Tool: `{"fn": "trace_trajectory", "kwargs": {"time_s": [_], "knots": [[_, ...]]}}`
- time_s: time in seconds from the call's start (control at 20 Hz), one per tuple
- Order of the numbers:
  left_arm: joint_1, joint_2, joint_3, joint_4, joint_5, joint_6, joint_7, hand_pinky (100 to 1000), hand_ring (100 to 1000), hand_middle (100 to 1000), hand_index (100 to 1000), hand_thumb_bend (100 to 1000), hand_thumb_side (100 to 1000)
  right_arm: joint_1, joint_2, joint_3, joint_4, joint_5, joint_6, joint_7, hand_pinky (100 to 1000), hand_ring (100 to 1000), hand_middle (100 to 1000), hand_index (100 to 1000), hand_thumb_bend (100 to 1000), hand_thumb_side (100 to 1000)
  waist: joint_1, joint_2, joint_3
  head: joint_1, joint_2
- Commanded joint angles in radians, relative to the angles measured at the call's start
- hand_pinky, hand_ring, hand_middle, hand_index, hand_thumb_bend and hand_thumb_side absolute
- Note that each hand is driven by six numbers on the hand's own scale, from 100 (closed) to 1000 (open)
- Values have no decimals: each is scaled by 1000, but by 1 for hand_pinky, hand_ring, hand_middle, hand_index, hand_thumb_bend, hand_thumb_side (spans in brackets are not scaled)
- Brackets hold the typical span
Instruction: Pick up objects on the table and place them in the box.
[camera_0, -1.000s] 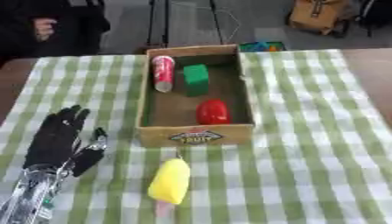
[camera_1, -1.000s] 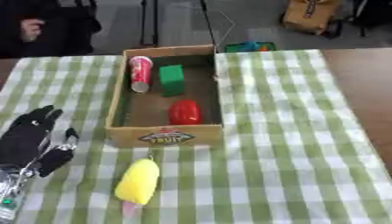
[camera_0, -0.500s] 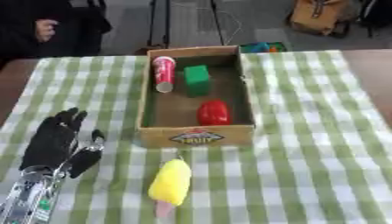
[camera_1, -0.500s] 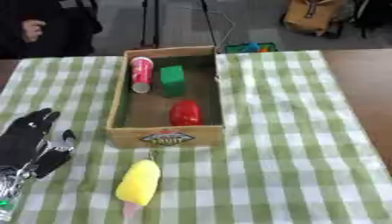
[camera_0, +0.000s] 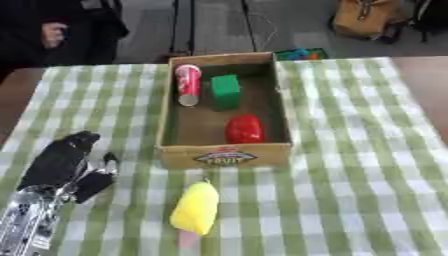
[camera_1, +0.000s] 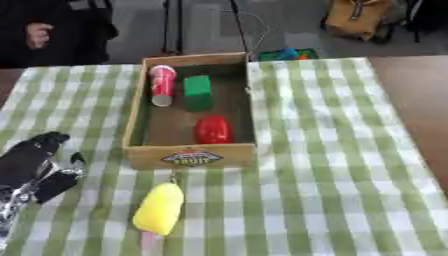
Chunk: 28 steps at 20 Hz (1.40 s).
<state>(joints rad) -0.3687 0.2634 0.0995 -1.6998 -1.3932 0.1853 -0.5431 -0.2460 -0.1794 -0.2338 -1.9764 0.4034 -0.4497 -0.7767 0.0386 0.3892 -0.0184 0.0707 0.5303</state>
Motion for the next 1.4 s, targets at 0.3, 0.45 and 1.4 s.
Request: {"fn": "trace_trajectory", "kwargs": {"time_s": [0.3, 0.45, 1.4], "knots": [[17, 13, -5, 16, 24, 2, -38, 1000, 987, 953, 1000, 100, 1000, -4, -10, -7, -24, 0, -11, -18, 419, 434, 316, 455, 100, 751, -3, -12, 0, 4, -9], [24, 12, -7, 18, 27, 2, -53, 1000, 987, 951, 1000, 100, 1000, -5, -10, -6, -24, 0, -11, -17, 419, 434, 316, 455, 100, 752, -3, -10, 0, 4, -9], [40, 22, -6, 36, -38, 17, -78, 711, 876, 932, 1000, 100, 1000, -7, -11, -5, -24, -1, -14, -15, 420, 434, 317, 456, 100, 754, -7, -8, -3, 5, -14]]}}
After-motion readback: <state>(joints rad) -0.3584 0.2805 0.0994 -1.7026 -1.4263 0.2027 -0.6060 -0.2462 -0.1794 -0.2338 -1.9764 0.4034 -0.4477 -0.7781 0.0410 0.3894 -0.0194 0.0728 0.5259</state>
